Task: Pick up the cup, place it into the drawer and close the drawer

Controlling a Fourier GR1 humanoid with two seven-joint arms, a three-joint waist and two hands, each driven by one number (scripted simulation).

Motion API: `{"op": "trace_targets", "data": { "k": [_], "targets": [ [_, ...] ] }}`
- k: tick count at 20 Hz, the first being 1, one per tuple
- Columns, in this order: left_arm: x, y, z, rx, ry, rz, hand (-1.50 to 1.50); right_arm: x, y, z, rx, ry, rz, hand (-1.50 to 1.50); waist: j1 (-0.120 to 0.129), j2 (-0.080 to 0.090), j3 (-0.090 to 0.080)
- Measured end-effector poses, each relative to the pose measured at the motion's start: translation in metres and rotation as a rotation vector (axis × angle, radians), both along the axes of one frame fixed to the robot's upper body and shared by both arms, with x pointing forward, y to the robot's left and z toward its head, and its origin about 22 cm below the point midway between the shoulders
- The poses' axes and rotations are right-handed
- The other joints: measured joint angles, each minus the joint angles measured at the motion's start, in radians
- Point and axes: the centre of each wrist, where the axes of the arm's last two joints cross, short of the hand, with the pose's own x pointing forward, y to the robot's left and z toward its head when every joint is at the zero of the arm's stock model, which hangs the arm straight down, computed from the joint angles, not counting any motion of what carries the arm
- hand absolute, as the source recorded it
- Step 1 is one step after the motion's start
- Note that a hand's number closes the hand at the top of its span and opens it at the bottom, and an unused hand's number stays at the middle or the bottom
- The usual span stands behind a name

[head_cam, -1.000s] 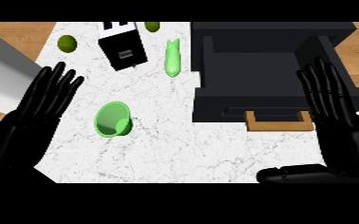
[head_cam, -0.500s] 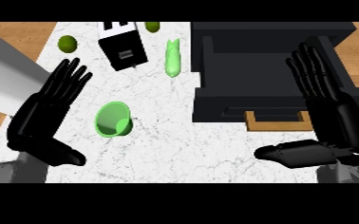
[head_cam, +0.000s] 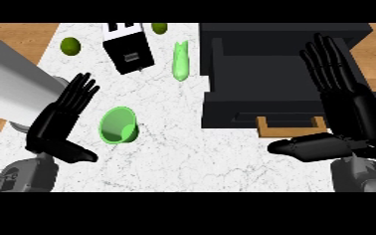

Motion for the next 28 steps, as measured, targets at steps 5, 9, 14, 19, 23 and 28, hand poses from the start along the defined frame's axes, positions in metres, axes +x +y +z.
{"op": "trace_targets", "data": {
  "k": [5, 9, 14, 19, 23, 28],
  "targets": [
    [0.003, 0.007, -0.037, 0.033, 0.035, 0.035, -1.50, 0.002, 0.001, 0.008, -0.002, -0.009, -0.006, -1.50, -0.002, 0.000, 0.000],
    [0.010, 0.013, -0.063, 0.044, 0.058, 0.046, -1.50, 0.002, -0.002, 0.015, -0.003, -0.012, -0.007, -1.50, -0.006, 0.001, 0.000],
    [0.004, 0.018, -0.095, 0.079, 0.088, 0.080, -1.50, 0.006, -0.008, 0.013, -0.006, -0.016, -0.012, -1.50, -0.010, 0.003, -0.001],
    [0.001, 0.019, -0.111, 0.113, 0.111, 0.103, -1.50, 0.010, -0.007, 0.019, -0.013, -0.016, -0.004, -1.50, -0.016, 0.005, -0.002],
    [-0.001, 0.013, -0.120, 0.117, 0.110, 0.124, -1.50, 0.009, -0.005, 0.021, -0.017, -0.017, 0.007, -1.50, -0.021, 0.008, -0.003],
    [-0.002, 0.005, -0.125, 0.112, 0.095, 0.131, -1.50, 0.012, -0.007, 0.022, -0.006, -0.016, 0.007, -1.50, -0.025, 0.010, -0.003]
  ]
}}
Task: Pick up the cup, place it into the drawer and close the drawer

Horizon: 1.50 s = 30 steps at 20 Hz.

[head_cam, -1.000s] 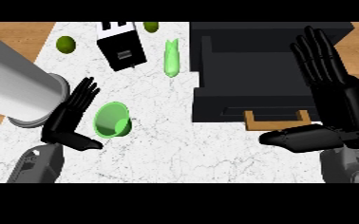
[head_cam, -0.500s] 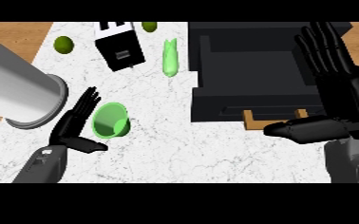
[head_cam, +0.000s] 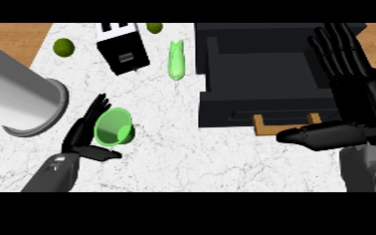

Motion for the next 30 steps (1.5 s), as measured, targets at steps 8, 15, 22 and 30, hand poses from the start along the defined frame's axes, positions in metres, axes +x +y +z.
{"op": "trace_targets", "data": {
  "k": [8, 15, 22, 30],
  "targets": [
    [0.001, -0.006, -0.003, 0.004, -0.012, -0.016, -1.50, -0.001, 0.001, -0.002, -0.002, 0.005, 0.006, -1.50, -0.005, 0.002, -0.001],
    [0.007, -0.016, -0.003, -0.012, -0.019, -0.045, -1.50, -0.003, -0.001, 0.003, -0.009, 0.000, 0.008, -1.50, -0.009, 0.003, -0.001],
    [0.012, -0.037, -0.004, -0.083, -0.024, -0.116, 1.50, 0.005, -0.009, 0.007, -0.013, 0.000, 0.001, -1.50, -0.008, 0.005, -0.002],
    [0.017, -0.039, 0.001, 0.011, -0.220, 0.059, 1.50, 0.000, -0.012, 0.006, -0.022, 0.005, -0.005, -1.50, -0.006, 0.002, -0.001]
  ]
}}
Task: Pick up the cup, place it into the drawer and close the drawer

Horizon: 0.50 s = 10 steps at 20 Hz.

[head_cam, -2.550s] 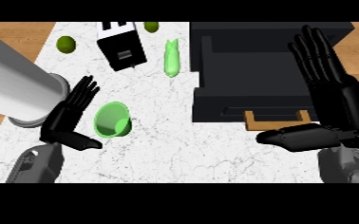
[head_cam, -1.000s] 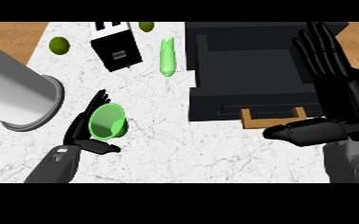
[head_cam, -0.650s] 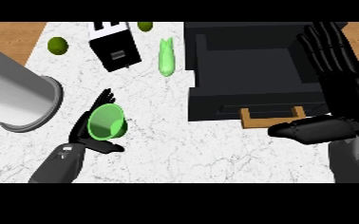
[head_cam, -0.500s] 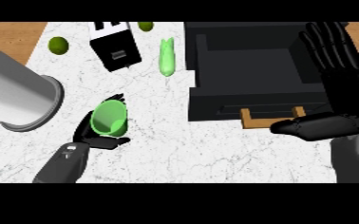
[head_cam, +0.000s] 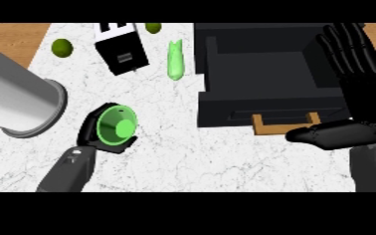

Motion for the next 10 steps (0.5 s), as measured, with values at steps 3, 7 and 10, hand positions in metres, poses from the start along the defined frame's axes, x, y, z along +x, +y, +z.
{"op": "trace_targets", "data": {
  "k": [3, 7, 10],
  "targets": [
    [-0.004, -0.001, -0.004, 0.006, -0.039, 0.175, 1.50, 0.000, -0.003, 0.001, 0.000, 0.000, -0.008, -1.50, 0.008, -0.001, 0.001],
    [-0.001, -0.007, -0.002, -0.078, -0.099, 0.306, 1.50, 0.001, -0.008, -0.004, 0.013, 0.003, -0.015, -1.50, 0.014, -0.003, 0.001],
    [0.012, -0.008, 0.009, -0.131, -0.144, 0.289, 1.50, -0.003, -0.011, -0.007, 0.010, 0.005, -0.019, -1.50, 0.015, -0.006, 0.002]
  ]
}}
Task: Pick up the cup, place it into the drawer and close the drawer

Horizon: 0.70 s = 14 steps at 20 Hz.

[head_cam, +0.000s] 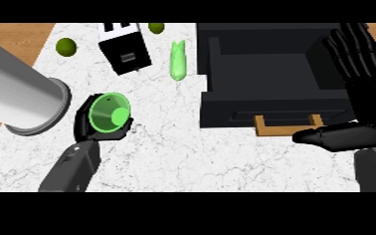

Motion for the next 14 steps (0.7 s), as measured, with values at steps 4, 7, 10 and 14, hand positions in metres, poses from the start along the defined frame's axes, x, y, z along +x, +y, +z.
{"op": "trace_targets", "data": {
  "k": [4, 7, 10, 14],
  "targets": [
    [0.025, -0.022, 0.020, -0.019, -0.073, -0.085, 1.50, 0.002, 0.002, 0.001, -0.005, 0.005, -0.008, -1.50, 0.009, -0.005, 0.001],
    [0.049, -0.039, 0.047, -0.024, -0.131, -0.159, 1.50, 0.006, 0.003, 0.003, -0.014, 0.008, -0.016, -1.50, 0.017, -0.008, 0.002],
    [0.071, -0.060, 0.077, -0.020, -0.182, -0.222, 1.50, 0.000, 0.003, 0.000, -0.016, 0.010, -0.023, -1.50, 0.021, -0.012, 0.003],
    [0.093, -0.096, 0.123, -0.003, -0.216, -0.312, 1.50, 0.000, 0.004, -0.005, -0.022, 0.013, -0.035, -1.50, 0.027, -0.014, 0.004]
  ]
}}
